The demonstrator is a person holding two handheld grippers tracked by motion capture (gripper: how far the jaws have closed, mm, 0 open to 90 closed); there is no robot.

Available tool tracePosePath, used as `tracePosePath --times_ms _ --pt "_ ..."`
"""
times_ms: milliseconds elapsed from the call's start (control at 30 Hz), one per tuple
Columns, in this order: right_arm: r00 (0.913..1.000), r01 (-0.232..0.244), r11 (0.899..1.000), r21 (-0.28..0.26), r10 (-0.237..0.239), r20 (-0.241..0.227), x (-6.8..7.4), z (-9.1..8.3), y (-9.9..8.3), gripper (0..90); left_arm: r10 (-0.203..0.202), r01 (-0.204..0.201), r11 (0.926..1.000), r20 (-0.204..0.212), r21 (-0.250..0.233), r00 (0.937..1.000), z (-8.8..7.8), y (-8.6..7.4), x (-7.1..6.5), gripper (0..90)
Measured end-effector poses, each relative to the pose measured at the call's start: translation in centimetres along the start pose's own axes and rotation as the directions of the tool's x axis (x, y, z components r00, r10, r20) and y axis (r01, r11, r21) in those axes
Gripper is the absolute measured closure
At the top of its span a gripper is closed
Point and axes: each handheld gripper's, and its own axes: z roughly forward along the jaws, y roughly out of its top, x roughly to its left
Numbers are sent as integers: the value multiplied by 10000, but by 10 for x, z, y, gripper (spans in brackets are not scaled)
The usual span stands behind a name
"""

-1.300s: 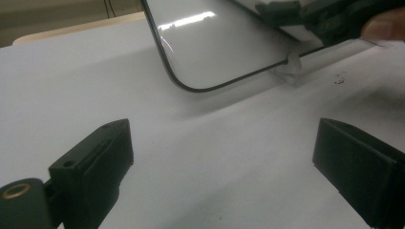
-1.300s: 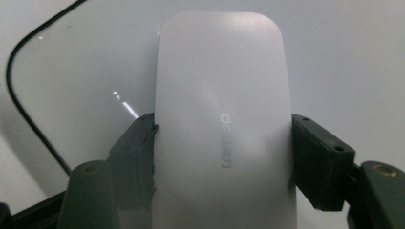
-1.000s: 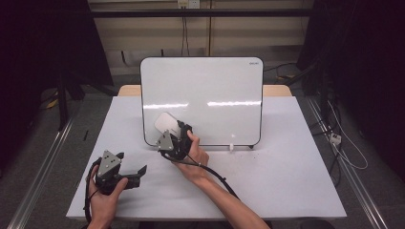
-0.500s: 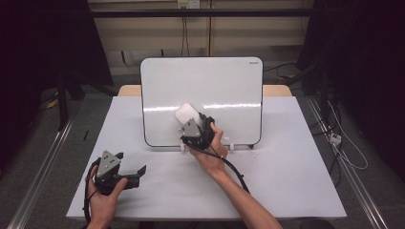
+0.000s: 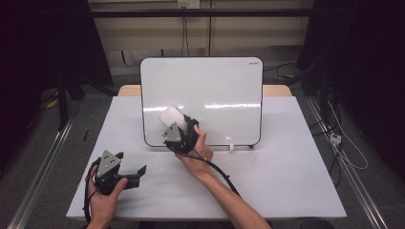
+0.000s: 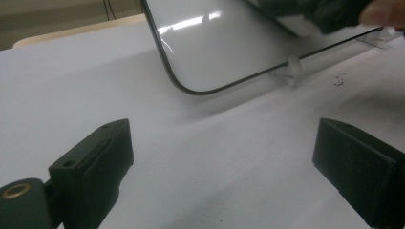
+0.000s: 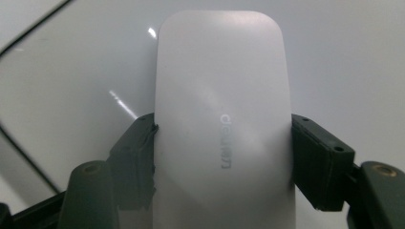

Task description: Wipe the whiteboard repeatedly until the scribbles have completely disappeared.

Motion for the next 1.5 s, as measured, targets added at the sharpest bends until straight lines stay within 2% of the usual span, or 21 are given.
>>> tracePosePath --times_ms 100,200,267,367,467,533,600,767,900,1100,1167,1267,1433,1500 --pt "9991 301 9995 -50 -303 -298 14 2 5 316 4 -4 10000 -12 19 10000 0 0 0 63" --pt "9990 364 9993 -50 -365 -244 22 3 9 315 94 -95 9998 121 153 9999 2 -1 -2 63" --pt "9991 345 9994 -69 -347 -227 25 4 11 316 119 -120 9999 126 75 9998 2 0 -3 63" --pt "9986 419 9991 -115 -423 -324 23 4 9 316 150 -151 9998 102 116 9998 1 0 -2 63" --pt "9969 694 9975 -123 -698 -368 22 1 5 317 61 -61 10000 52 32 10000 0 -1 -1 63" --pt "9971 603 9980 -211 -612 -446 19 -1 2 317 52 -52 10000 25 54 10000 -1 -1 0 63" --pt "9974 600 9982 -71 -603 -396 15 -3 0 317 58 -59 10000 37 77 10000 -1 -1 0 63" --pt "9994 236 9996 130 -233 -244 -3 -7 -10 317 4 -4 10000 30 11 10000 -2 -1 0 63" --pt "9998 -170 9992 350 172 -78 -25 -10 -18 317 48 -48 10000 5 61 10000 -2 -1 0 63" --pt "9952 -977 9932 626 972 114 -59 -16 -32 317 31 -31 10000 -13 77 10000 -1 -1 0 63" --pt "9910 -1331 9886 700 1339 -66 -65 -18 -34 317 -30 30 10000 -22 49 10000 0 -1 0 63" --pt "9862 -1595 9847 699 1622 -342 -70 -19 -35 317 89 -89 9999 67 94 9999 0 0 -1 63" --pt "9675 -2305 9699 783 2370 -885 -82 -21 -37 317 4 -4 10000 0 85 10000 -1 -1 1 63" --pt "9634 -2444 9668 743 2508 -942 -86 -23 -39 317 -88 88 10000 -21 21 10000 -1 -2 2 63"
